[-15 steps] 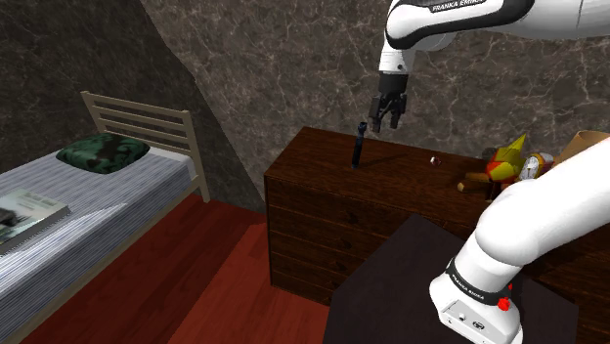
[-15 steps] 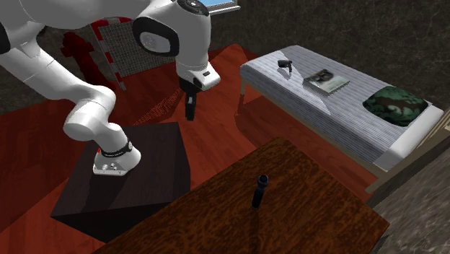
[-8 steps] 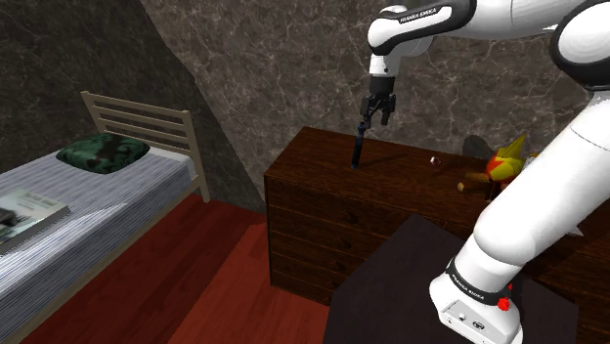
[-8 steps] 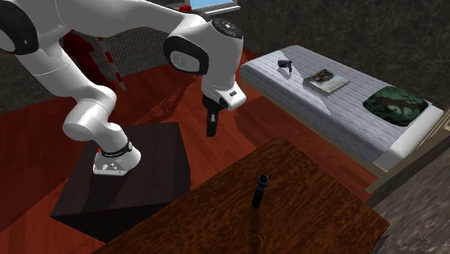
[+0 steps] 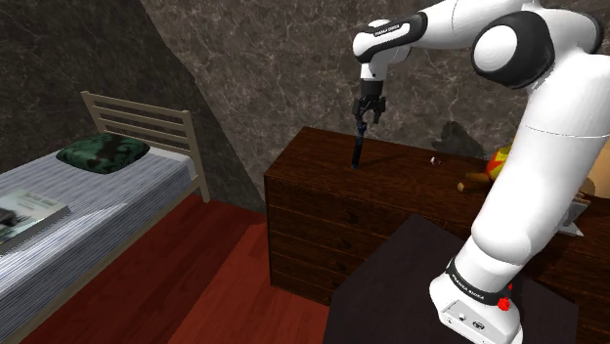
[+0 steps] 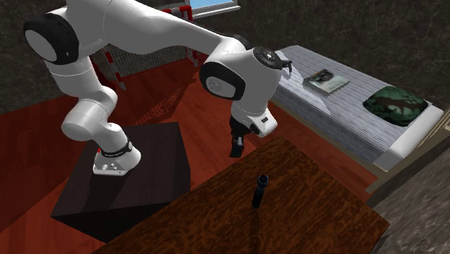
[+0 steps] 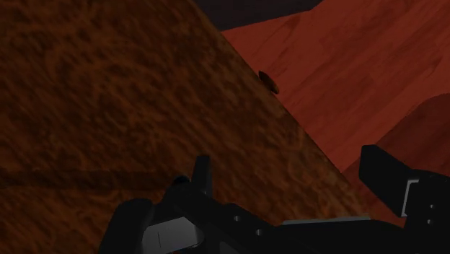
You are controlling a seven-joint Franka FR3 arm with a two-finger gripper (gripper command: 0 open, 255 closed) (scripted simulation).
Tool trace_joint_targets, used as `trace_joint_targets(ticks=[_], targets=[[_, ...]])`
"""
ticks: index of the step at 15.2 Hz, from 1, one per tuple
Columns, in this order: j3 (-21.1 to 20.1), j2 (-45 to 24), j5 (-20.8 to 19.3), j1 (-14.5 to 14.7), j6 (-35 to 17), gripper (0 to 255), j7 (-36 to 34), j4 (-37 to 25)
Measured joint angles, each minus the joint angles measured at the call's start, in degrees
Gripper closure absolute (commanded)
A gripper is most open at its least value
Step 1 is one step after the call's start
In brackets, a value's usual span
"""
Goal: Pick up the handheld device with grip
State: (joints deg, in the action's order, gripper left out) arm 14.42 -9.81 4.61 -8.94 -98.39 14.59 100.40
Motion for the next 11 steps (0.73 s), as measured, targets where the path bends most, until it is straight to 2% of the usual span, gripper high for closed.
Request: trace_joint_targets(ticks=[4,11], targets=[[0.82,-9.06,1.71,-2.17,1.49,0,1.3,-9.85],[1.22,-27.6,4.88,-8.05,7.41,0,2.82,-33.32]])
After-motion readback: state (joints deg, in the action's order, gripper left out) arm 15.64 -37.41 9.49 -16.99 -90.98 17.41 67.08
